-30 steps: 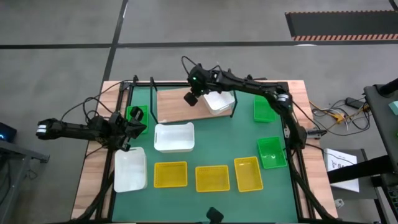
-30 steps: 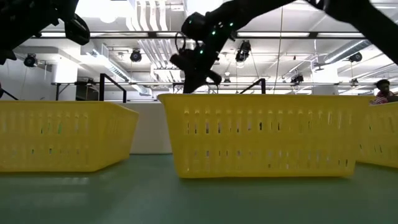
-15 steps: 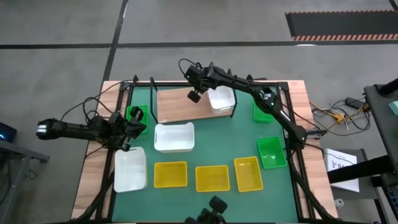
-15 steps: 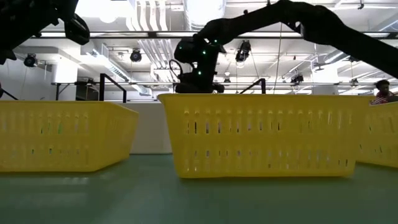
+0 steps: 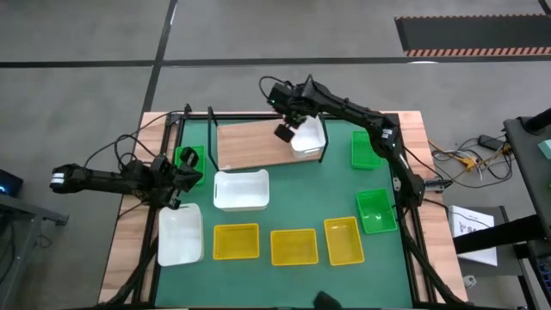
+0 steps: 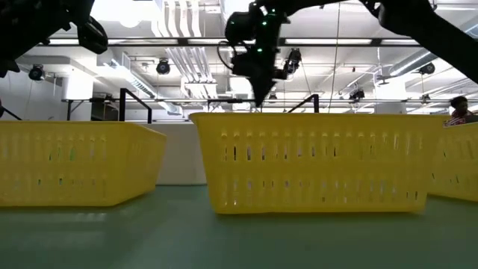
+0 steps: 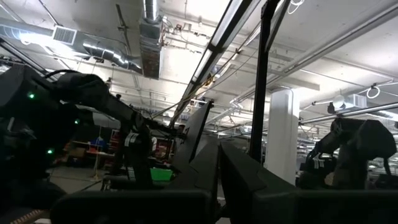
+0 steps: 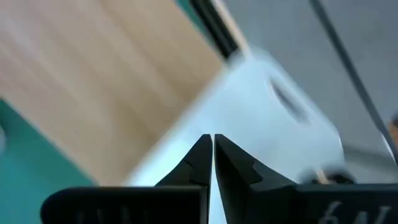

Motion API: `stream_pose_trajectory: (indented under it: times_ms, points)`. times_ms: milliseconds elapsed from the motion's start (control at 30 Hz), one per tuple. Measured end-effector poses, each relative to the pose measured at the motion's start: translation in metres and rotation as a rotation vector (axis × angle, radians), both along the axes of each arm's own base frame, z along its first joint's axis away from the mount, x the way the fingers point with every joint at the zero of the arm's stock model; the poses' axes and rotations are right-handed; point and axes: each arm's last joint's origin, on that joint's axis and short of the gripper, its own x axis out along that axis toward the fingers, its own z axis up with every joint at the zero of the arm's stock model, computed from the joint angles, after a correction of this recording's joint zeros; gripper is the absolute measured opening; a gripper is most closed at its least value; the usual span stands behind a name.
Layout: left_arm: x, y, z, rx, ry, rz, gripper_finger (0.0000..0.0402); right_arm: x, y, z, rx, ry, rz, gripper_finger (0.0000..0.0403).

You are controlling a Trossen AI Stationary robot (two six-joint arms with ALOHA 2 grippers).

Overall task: Stack baskets on shelf by color
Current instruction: Put the right white bin on the shelf

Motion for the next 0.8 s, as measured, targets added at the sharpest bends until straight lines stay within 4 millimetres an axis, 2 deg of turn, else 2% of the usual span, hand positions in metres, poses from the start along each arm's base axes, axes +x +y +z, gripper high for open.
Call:
stream_pose_trajectory:
  times_ms: [100, 200, 467, 600, 800]
  points:
    - [0.0, 0.0, 0.0, 0.0, 0.002, 0.0, 0.0, -0.01, 0.004, -0.002, 0.057, 0.091, -0.022, 0.0011]
    - [0.0, 0.0, 0.0, 0.0, 0.002, 0.0, 0.0, -0.01, 0.005, -0.011, 0.081, 0.14, -0.029, 0.0011]
    - [0.0, 0.0, 0.0, 0.0, 0.0, 0.0, 0.0, 0.011, -0.002, -0.047, 0.095, 0.142, -0.02, 0.0011]
    - [0.0, 0.0, 0.0, -0.002, 0.001, -0.001, 0.0, 0.019, -0.002, -0.064, 0.168, 0.134, 0.007, 0.0011]
    - [0.0, 0.0, 0.0, -0.004, 0.001, -0.002, 0.0, 0.021, 0.0, -0.062, 0.185, 0.099, 0.004, 0.0011]
